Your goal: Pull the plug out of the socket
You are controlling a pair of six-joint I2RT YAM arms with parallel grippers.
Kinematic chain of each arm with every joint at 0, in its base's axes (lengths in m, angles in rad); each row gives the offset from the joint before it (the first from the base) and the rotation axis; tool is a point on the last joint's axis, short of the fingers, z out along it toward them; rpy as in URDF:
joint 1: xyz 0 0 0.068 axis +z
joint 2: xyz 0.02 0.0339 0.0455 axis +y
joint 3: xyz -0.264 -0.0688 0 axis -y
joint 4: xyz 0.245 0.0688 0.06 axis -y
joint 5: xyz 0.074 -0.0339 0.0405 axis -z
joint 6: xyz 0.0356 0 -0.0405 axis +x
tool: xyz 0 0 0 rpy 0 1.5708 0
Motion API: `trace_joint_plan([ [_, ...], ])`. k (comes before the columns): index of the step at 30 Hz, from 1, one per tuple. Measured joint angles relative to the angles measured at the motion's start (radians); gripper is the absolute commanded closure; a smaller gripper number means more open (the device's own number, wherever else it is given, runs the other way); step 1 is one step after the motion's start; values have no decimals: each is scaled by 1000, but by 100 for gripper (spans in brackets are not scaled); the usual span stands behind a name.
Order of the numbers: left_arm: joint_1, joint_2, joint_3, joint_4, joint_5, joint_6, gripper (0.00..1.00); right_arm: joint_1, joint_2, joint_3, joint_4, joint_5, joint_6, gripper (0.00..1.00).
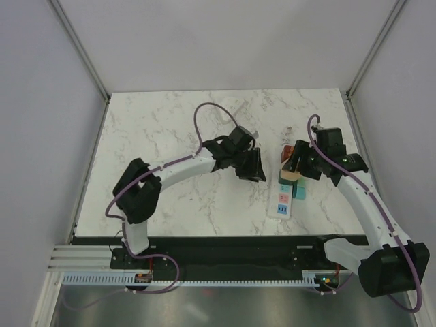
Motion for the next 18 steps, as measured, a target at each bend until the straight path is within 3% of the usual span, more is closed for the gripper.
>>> trace_joint_plan([
  [5,116,-228,-105,10,-9,7,39,11,1,31,20,-116,-13,100],
  [9,159,-382,-179,8,-27,11,36,76,2,54,78,-178,-23,100],
  [18,255,-636,-254,-87,-139,35,26,476,241,63,333,-274,17,100],
])
